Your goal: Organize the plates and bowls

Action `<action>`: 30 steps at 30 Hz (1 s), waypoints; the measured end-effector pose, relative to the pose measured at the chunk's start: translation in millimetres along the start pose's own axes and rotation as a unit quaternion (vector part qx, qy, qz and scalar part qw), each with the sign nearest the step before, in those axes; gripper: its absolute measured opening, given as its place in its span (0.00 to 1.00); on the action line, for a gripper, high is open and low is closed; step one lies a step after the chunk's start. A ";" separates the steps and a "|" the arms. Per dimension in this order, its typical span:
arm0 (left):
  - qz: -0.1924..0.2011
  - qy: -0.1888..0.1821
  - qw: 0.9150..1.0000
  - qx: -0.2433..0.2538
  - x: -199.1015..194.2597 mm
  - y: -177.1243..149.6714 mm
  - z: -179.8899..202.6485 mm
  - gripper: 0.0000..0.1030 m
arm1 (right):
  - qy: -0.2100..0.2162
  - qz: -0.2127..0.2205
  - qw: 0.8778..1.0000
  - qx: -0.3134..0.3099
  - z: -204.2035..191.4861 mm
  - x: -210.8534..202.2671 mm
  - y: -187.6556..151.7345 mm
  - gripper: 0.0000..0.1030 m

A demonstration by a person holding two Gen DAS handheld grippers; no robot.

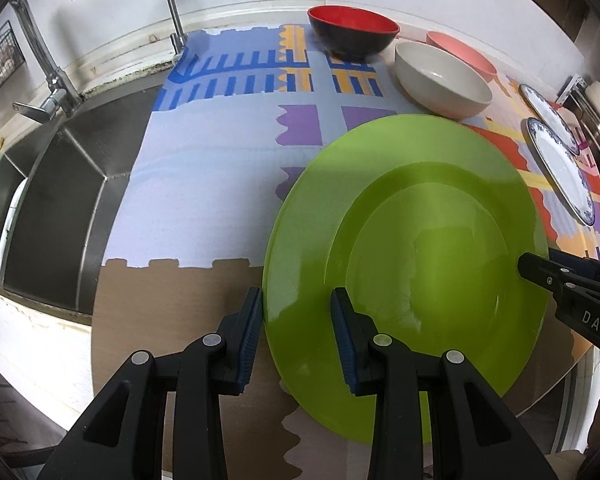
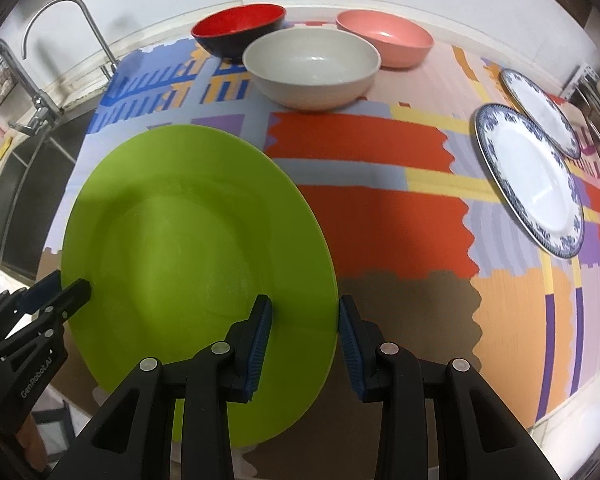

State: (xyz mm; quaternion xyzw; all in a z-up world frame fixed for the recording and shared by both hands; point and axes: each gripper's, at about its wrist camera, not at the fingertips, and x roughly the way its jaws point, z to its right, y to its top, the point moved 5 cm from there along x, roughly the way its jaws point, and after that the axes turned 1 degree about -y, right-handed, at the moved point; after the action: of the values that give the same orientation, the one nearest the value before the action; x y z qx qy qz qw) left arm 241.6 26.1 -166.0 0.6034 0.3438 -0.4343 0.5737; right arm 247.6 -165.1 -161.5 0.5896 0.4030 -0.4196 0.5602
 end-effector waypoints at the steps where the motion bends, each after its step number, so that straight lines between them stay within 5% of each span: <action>1: 0.000 0.000 1.000 -0.001 1.1 0.0 0.3 0.33 | 0.000 0.001 1.000 0.001 0.9 1.3 -0.4 0.34; 19: -0.001 0.005 1.000 -0.006 14.6 4.1 4.3 0.34 | 0.002 -0.004 1.000 0.014 7.3 22.2 -1.9 0.35; 30: 0.012 0.006 1.000 0.008 6.7 9.1 4.8 0.61 | 0.006 -0.005 1.000 0.020 7.3 22.9 -2.7 0.36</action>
State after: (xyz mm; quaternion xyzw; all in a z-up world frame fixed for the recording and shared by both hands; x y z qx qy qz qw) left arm 251.9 19.8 -168.4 0.6149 0.3362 -0.4262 0.5720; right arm 252.1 -172.2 -184.2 0.6011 0.4011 -0.4268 0.5438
